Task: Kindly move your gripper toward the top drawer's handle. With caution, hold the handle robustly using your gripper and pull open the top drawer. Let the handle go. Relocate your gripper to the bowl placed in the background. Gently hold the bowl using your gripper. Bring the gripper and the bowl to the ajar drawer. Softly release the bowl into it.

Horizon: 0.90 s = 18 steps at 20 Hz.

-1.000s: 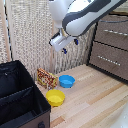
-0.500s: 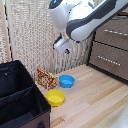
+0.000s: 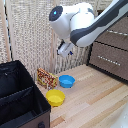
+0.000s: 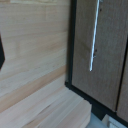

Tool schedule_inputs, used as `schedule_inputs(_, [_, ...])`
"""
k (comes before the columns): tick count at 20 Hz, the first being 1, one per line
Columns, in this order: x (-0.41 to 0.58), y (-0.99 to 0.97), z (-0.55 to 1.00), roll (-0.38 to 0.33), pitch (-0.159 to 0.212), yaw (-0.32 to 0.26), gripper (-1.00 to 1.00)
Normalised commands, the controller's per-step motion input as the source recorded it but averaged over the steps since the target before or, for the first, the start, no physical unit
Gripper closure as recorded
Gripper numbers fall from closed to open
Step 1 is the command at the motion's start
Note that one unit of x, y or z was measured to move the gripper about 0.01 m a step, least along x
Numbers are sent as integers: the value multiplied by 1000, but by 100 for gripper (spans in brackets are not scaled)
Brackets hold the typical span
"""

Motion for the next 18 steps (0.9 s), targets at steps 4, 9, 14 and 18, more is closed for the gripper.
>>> schedule_inputs(4, [254, -1, 0, -372, -2, 115, -100])
schedule_inputs(9, [511, 10, 132, -364, 11, 25, -100])
schedule_inputs(14, [296, 110, 255, -344, 10, -124, -100])
schedule_inputs(18, [36, 19, 320, -296, 0, -221, -100])
